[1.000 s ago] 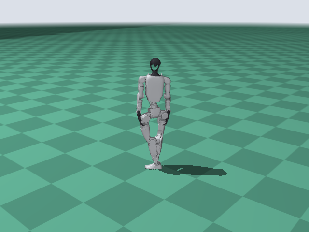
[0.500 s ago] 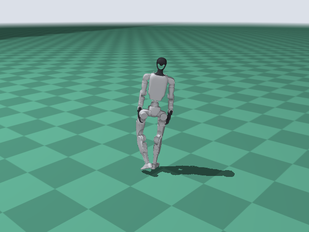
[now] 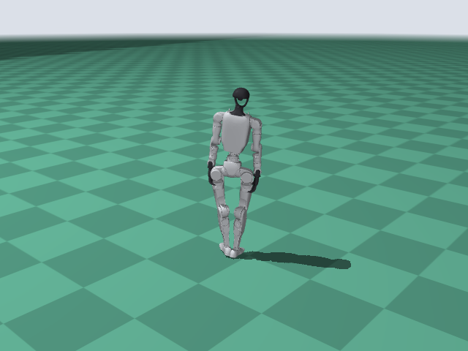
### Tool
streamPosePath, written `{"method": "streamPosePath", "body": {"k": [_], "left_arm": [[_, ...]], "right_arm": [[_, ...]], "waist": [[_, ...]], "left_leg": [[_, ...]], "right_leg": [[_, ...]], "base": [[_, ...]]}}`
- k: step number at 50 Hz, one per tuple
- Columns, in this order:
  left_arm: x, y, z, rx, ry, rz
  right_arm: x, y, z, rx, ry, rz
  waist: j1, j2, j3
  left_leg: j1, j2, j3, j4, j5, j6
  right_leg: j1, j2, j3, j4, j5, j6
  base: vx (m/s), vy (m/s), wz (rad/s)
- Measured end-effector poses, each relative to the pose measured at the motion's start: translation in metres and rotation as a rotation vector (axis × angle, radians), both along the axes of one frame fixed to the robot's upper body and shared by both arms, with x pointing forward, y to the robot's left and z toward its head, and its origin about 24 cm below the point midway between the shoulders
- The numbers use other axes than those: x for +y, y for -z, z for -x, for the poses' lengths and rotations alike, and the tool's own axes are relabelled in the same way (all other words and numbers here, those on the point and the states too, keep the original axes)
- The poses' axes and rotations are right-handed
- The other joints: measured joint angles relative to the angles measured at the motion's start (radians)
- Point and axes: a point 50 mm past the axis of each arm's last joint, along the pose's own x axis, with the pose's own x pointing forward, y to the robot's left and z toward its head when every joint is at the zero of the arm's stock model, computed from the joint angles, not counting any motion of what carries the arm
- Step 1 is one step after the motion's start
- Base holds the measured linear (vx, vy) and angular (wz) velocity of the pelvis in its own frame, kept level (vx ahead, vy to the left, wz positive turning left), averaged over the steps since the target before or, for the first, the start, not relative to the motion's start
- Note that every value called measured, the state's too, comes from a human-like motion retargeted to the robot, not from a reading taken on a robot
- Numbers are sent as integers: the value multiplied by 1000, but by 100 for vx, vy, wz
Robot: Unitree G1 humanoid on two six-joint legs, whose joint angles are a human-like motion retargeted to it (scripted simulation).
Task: In place motions
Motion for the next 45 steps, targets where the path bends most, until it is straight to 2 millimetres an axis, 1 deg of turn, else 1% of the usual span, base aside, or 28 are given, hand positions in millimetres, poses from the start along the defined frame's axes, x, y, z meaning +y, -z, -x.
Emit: {"method": "streamPosePath", "body": {"k": [2,3,6,8,13,18,24,30,35,40,45], "left_arm": [[-1,0,0,0,-16,5],[-1,0,-2,-7,-29,5],[-1,0,-10,-42,-65,10],[0,0,-12,-52,-72,20],[2,0,-9,-34,-51,-1],[-3,0,-2,-15,-60,32],[-3,-1,8,21,-27,38],[-3,-2,15,49,-18,40],[-2,-1,16,46,-27,44],[2,-1,10,22,-22,33],[8,0,-5,-21,-5,13]], "right_arm": [[1,0,6,38,-57,-4],[2,0,7,47,-72,-4],[4,0,2,47,-81,-22],[9,0,-2,36,-78,-50],[16,1,-14,-12,-65,-85],[19,1,-26,-54,-69,-93],[23,1,-34,-88,-60,-108],[22,1,-29,-75,-60,-105],[18,1,-20,-36,-58,-84],[14,1,-14,-14,-64,-64],[12,1,-9,-5,-44,-49]], "waist": [[2,1,-17],[3,-2,-15],[7,-9,3],[1,-11,3],[0,-14,-14],[-1,-12,-15],[-3,-10,-17],[-3,-10,-15],[3,-9,-13],[22,-5,-2],[59,-6,17]], "left_leg": [[-5,2,-4,11,-12,1],[-1,6,4,16,-15,-2],[20,10,25,18,-25,-5],[29,8,18,19,-34,-6],[35,3,15,14,-49,-6],[38,2,19,14,-64,-7],[38,-2,21,12,-79,-7],[37,-6,23,10,-92,-6],[32,-9,25,8,-98,-4],[17,-6,14,19,-98,-3],[-6,6,-27,54,-91,-8]], "right_leg": [[0,5,10,3,-2,0],[5,6,9,4,-3,-1],[26,11,6,3,-7,-4],[36,12,8,2,-10,-2],[41,13,8,-2,-13,2],[41,14,13,-1,-14,6],[40,12,16,-2,-14,11],[39,8,13,-2,-14,17],[34,4,7,1,-14,20],[27,-4,-3,26,-36,21],[32,-21,-47,94,-96,13]], "base": [[9,-2,-18],[0,0,0],[-6,0,-11],[3,0,4],[1,0,2],[0,0,0],[0,0,0],[-1,2,0],[-3,3,0],[-12,6,7],[-19,0,52]]}}
